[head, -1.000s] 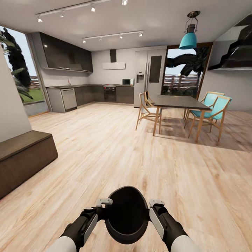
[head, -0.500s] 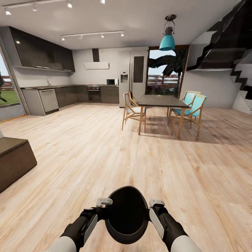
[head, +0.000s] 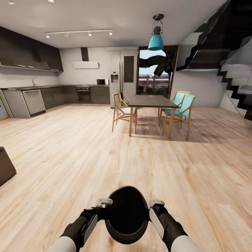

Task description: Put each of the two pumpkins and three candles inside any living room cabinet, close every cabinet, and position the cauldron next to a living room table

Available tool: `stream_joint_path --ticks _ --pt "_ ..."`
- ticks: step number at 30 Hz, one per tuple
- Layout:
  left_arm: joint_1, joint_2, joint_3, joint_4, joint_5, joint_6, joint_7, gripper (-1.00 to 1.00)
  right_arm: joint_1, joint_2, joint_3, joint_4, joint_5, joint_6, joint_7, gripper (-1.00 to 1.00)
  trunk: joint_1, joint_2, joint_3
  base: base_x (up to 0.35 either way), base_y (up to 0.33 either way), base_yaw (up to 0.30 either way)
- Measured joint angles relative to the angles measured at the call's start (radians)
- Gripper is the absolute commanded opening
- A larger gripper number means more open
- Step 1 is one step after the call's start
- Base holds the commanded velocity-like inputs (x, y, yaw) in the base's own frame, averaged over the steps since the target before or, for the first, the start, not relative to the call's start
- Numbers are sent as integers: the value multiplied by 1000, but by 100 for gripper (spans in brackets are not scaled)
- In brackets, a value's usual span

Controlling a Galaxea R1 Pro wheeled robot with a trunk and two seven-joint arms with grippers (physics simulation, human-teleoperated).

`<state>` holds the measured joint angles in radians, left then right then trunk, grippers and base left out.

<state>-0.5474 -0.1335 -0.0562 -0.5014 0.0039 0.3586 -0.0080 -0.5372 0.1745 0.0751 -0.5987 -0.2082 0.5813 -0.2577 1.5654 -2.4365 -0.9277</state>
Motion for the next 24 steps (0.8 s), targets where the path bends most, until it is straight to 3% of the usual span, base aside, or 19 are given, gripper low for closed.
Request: stream_joint_path --ticks 7,24 --pt "0 0 1 0 0 0 -1 -100 1 0 0 -4 0 3 -2 -100 0 0 0 117 -15 -278" --pt "0 0 0 0 0 1 -1 -100 1 0 0 -2 0 3 -1 -100 0 0 0 5 -1 -291"
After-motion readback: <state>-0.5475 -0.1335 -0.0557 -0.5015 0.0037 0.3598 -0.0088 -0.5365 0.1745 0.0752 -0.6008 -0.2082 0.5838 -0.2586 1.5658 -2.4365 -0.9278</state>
